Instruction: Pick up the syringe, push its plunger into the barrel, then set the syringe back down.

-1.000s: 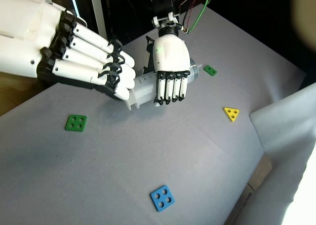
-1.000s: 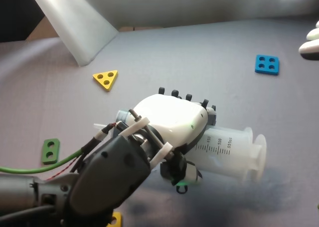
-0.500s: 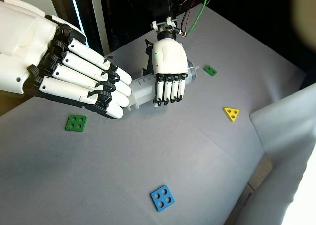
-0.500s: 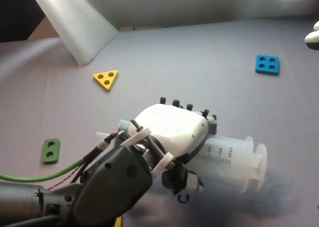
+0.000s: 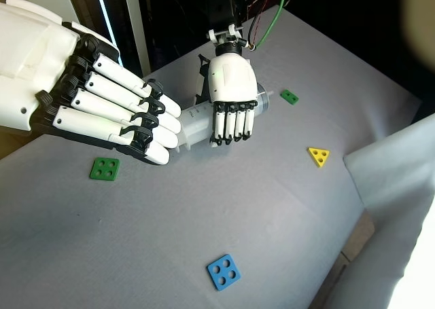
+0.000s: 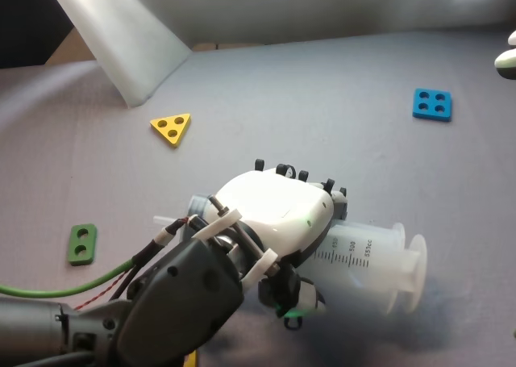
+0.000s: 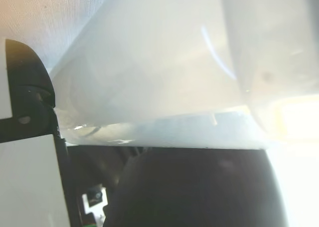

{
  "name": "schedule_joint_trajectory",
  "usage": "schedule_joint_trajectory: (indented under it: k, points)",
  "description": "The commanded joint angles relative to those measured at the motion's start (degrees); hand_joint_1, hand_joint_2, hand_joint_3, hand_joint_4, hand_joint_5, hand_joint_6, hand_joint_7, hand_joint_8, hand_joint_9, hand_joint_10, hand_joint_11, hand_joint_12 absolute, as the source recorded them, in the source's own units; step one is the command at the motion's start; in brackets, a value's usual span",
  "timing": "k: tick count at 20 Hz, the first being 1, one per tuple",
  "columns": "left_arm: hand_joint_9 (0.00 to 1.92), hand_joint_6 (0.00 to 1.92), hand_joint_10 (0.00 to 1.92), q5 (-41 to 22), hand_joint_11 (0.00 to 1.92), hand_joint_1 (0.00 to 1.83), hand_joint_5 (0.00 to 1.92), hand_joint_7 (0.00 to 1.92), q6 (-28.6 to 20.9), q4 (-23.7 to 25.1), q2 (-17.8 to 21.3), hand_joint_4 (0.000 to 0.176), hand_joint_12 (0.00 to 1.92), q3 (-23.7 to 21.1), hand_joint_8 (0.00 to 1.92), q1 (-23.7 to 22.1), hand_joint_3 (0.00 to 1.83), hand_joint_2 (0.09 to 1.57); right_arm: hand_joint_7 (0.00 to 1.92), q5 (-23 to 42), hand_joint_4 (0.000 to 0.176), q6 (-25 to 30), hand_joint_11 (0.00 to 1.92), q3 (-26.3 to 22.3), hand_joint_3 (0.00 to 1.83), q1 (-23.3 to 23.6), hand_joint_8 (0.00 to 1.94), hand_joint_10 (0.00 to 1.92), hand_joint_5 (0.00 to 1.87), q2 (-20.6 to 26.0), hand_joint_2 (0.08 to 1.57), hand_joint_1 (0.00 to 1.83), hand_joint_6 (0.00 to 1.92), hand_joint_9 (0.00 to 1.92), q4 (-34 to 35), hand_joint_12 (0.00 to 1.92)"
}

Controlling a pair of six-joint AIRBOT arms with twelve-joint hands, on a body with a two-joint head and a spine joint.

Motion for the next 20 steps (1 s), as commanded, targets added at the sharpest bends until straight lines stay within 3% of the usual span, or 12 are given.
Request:
schedule_joint_trajectory:
  k: [1,2,4,14,20]
  points:
    - [0.36,0.19,0.28,-3.78,0.07,0.76,0.37,0.41,-0.15,4.11,-0.23,0.000,0.81,-0.25,0.22,-0.61,0.00,1.02,0.25,0.80,0.000,0.23,0.00,-0.03,0.00,0.96,0.00,0.00,0.28,0.04,1.23,0.00,0.00,0.20,2.40,0.53]
    - [0.33,0.05,0.09,-3.81,0.04,0.67,0.33,0.35,-0.15,4.10,-0.23,0.000,0.70,-0.32,0.06,-0.61,0.00,0.98,0.26,0.79,0.000,0.23,0.00,-0.03,0.00,0.97,0.00,0.01,0.29,0.05,1.23,0.00,0.00,0.20,2.40,0.56]
    - [0.20,0.00,0.00,-3.96,0.00,0.56,0.21,0.20,-0.16,4.10,-0.23,0.000,0.48,-0.42,0.00,-0.62,0.00,0.94,0.25,0.79,0.000,0.23,0.00,-0.03,0.00,0.97,0.00,0.00,0.28,0.06,1.23,0.00,0.00,0.20,2.40,0.55]
    - [0.16,0.00,0.00,-4.06,0.00,0.42,0.15,0.15,-0.70,5.06,0.35,0.000,0.43,-0.52,0.00,-1.18,0.00,0.92,0.27,0.16,0.000,0.21,0.00,-0.02,0.00,1.03,0.01,0.00,0.29,0.09,1.23,0.00,0.01,0.21,2.40,0.56]
    - [0.09,0.00,0.00,-0.16,0.00,0.41,0.10,0.08,-0.70,7.19,2.49,0.000,0.31,0.39,0.00,-5.33,0.00,0.92,0.26,0.16,0.000,0.21,0.00,-0.03,0.00,1.06,0.00,0.00,0.28,0.11,1.22,0.00,0.00,0.21,2.40,0.60]
